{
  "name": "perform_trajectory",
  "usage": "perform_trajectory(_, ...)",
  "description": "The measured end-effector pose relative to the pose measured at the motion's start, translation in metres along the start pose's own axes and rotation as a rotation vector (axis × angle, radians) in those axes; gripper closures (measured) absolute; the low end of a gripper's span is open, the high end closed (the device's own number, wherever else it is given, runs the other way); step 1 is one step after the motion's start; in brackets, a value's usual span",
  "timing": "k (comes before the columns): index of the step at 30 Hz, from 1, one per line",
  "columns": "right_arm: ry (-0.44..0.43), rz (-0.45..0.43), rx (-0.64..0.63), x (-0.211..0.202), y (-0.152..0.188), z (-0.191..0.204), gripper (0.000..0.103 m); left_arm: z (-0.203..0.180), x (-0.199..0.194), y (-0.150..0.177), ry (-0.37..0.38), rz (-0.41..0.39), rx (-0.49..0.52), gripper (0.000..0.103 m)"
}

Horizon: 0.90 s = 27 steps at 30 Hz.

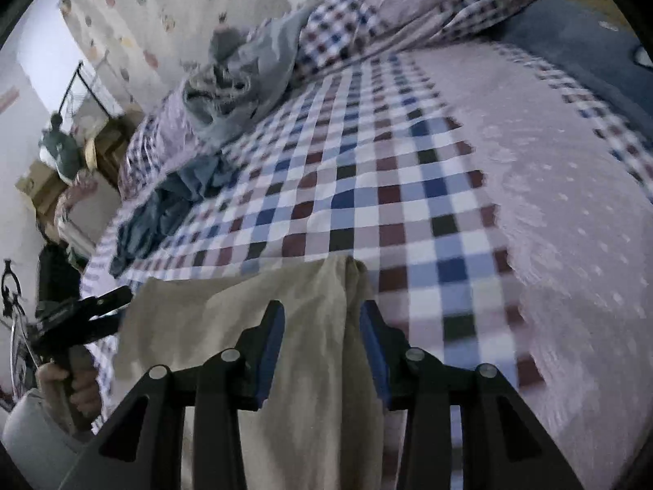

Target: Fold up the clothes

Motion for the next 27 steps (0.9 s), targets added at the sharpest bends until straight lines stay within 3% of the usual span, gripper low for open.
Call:
perform_trajectory(2,0.006,0.037,-0.014,0.022,-0.007,-0.001,0.061,0.002,0.006,-0.004,-0.027,0.007,0.004,0.064)
perform_trajectory(4,0.011,0.070,-0.029,0.044,-0.012,-0.001,0.061,0.006,0.010,-0.007,-0.037,-0.001,-0.008,0.070)
perform_trajectory(6,0.010,0.092,-0.042,0.058,-0.015,-0.001,0.061,0.010,0.013,-0.009,-0.039,-0.015,-0.018,0.085)
perform_trajectory(9,-0.017,0.070,-0.050,0.060,-0.014,-0.001,0.064,0.010,0.013,-0.011,-0.045,-0.047,-0.010,0.092)
perform_trajectory(11,-0.034,0.061,-0.058,0.060,-0.013,-0.001,0.085,0.008,0.012,-0.012,-0.055,-0.068,0.004,0.093)
perform_trajectory(12,-0.029,0.062,-0.066,0.061,-0.012,0.000,0.101,0.007,0.012,-0.012,-0.053,-0.078,0.006,0.093)
perform_trajectory(16,0.011,0.013,-0.088,0.046,-0.013,0.002,0.102,0.009,0.014,-0.015,-0.054,-0.113,-0.007,0.095)
perform_trajectory(20,0.050,-0.158,-0.057,0.005,-0.025,0.002,0.102,0.005,0.000,-0.012,-0.050,-0.232,-0.007,0.096)
perform_trajectory(22,0.086,-0.205,-0.056,-0.001,-0.028,0.004,0.102,0.004,0.004,-0.012,-0.073,-0.245,-0.006,0.096)
perform_trajectory(23,0.106,-0.209,-0.057,0.003,-0.029,0.005,0.102,0.004,0.008,-0.012,-0.085,-0.243,-0.008,0.096)
perform_trajectory(27,0.218,-0.087,-0.030,0.052,-0.024,-0.011,0.100,0.024,0.025,-0.011,-0.156,-0.186,-0.084,0.089)
Point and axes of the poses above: each gripper's, at about its wrist camera, not at the fingertips, and x roughly the way its jaws point, z to its left, y to its underside, the point moved 2 cm from there along x, roughly the way its jaws point, and after that the axes turned 6 degrees about z, right-handed, at the moved point
